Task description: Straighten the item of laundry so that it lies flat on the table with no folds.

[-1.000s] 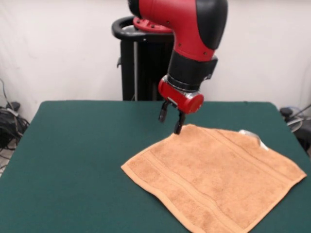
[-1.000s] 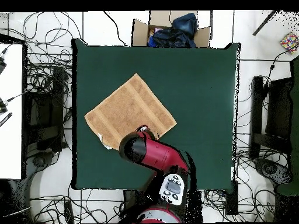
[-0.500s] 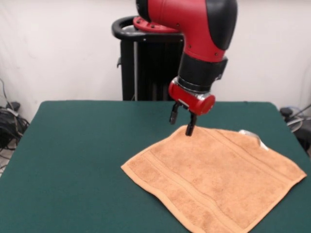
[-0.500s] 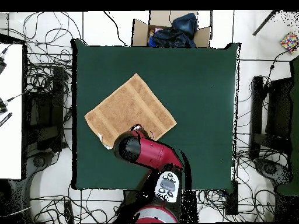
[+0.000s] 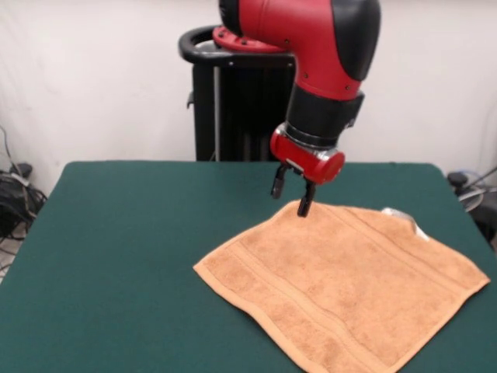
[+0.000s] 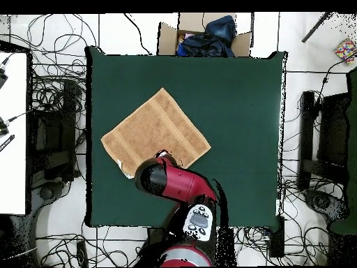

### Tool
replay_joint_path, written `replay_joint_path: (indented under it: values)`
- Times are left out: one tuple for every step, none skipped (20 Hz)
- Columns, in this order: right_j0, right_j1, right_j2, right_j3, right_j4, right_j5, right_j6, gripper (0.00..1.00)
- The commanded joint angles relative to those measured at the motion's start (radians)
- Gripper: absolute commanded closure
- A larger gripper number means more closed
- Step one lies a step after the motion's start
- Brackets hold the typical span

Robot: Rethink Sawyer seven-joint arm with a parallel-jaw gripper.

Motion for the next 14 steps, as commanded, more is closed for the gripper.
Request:
replay_joint_path:
  values:
    - [0.016,0.03,0.099,-0.05,-0.023,-0.005,0.077,0.0]
    - [0.014,0.029,0.102,-0.048,-0.02,-0.008,0.081,0.0]
    - [0.012,0.027,0.103,-0.048,-0.021,-0.008,0.08,0.0]
    - [0.01,0.025,0.103,-0.047,-0.021,-0.008,0.08,0.0]
    - [0.003,0.022,0.11,-0.046,-0.022,-0.003,0.075,0.0]
    - [-0.005,0.018,0.116,-0.045,-0.023,0.001,0.07,0.0]
    - [-0.013,0.015,0.122,-0.044,-0.025,0.005,0.065,0.0]
    - [-0.019,0.014,0.128,-0.045,-0.025,0.009,0.061,0.0]
    - [-0.027,0.012,0.134,-0.044,-0.026,0.012,0.057,0.0]
    - [-0.031,0.011,0.138,-0.044,-0.027,0.012,0.055,0.0]
    - [-0.037,0.01,0.144,-0.042,-0.027,0.011,0.055,0.0]
    - [-0.04,0.009,0.147,-0.039,-0.028,0.008,0.055,0.0]
    - [-0.042,0.009,0.148,-0.039,-0.028,0.01,0.056,0.0]
    - [-0.041,0.01,0.146,-0.04,-0.029,0.011,0.057,0.0]
